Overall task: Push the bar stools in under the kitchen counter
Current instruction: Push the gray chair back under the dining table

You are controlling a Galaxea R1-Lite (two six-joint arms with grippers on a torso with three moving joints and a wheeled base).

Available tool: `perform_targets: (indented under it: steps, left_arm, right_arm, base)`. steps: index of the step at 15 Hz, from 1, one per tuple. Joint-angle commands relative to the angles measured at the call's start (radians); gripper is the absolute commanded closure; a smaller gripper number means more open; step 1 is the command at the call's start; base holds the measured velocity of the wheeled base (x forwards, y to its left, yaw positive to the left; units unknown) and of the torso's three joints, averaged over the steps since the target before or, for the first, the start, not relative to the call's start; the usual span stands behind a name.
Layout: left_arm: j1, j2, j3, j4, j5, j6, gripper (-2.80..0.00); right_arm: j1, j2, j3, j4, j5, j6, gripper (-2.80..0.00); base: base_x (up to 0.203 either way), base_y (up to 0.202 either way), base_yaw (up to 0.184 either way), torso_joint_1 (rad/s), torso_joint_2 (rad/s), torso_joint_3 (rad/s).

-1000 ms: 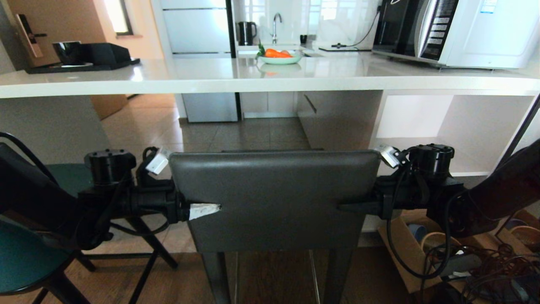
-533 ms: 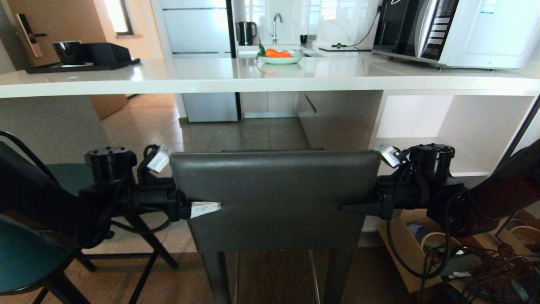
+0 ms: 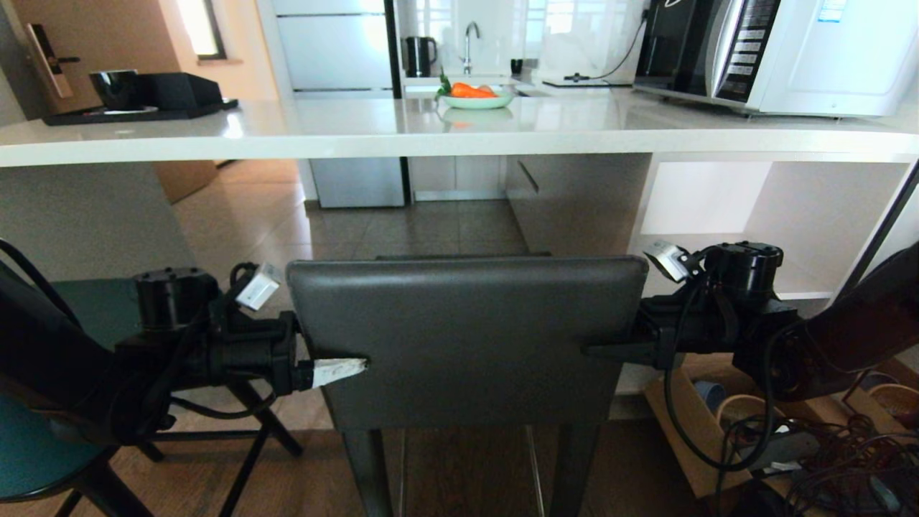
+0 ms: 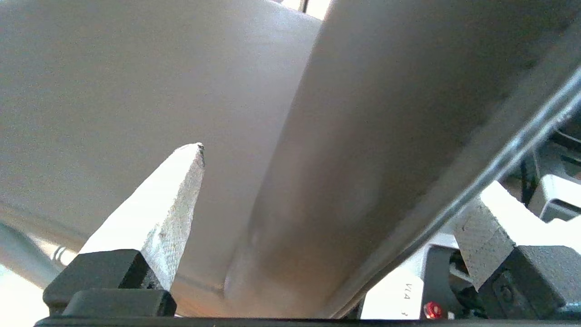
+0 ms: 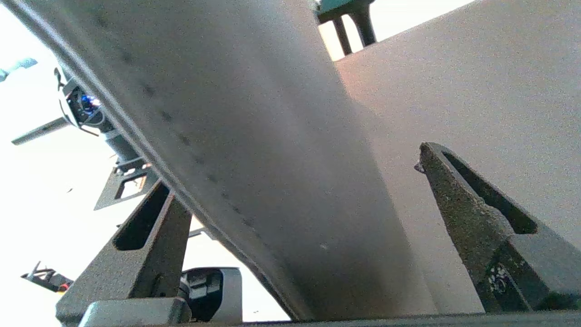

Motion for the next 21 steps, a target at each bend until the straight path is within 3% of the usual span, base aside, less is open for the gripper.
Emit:
perform_targets:
  steps: [1,4,9,13,14,15,18,20,21]
  left_arm:
    - [-0.010,-0.005,-0.023,-0.006,-0.004,0.000,-2.80]
    - [0.039,-0.026,-0.016,-0.005,-0.010,0.004,-2.80]
    - [0.166,-0.134,0.187,-0.021,-0.013,0.015,-2.80]
    - [0.319,-0.322,0.348,-0.050,-0.005,0.013,-2.80]
    - [0.366,-0.374,0.387,-0.051,-0.005,0.011,-2.80]
    - [0.415,-0.428,0.428,-0.052,-0.008,0.009,0.00]
    - [0.462,-0.625,0.497,-0.045,-0.012,-0.041,0.00]
    - [0.442,-0.828,0.500,-0.022,-0.015,-0.200,0.00]
    - [0.423,-0.949,0.490,-0.004,-0.017,-0.321,0.00]
  right_arm:
    - [0.001,-0.008,-0.001,-0.006,0.008,0.000,-2.80]
    - [-0.032,-0.012,-0.003,-0.007,0.009,-0.002,-2.80]
    - [-0.137,-0.036,0.000,-0.006,0.085,0.000,-2.80]
    - [-0.272,-0.146,0.214,-0.007,0.091,-0.008,-2.80]
    - [-0.299,-0.212,0.271,-0.007,0.089,-0.009,0.00]
    - [-0.323,-0.295,0.333,-0.007,0.086,-0.009,0.00]
    - [-0.385,-0.569,0.463,0.005,0.074,0.044,0.00]
    - [-0.415,-0.797,0.502,0.014,0.063,0.202,0.00]
    - [-0.428,-0.921,0.507,0.016,0.059,0.316,0.00]
  base:
    - [0.000,0.000,0.000,0.000,0.00,0.000]
    - [0.000,0.000,0.000,0.000,0.00,0.000]
    - [0.000,0.000,0.000,0.000,0.00,0.000]
    - [0.000,0.000,0.000,0.000,0.00,0.000]
    - [0.000,0.000,0.000,0.000,0.00,0.000]
    - [0.000,0.000,0.000,0.000,0.00,0.000]
    - [0.000,0.000,0.000,0.000,0.00,0.000]
    - [0.000,0.000,0.000,0.000,0.00,0.000]
    - [0.000,0.000,0.000,0.000,0.00,0.000]
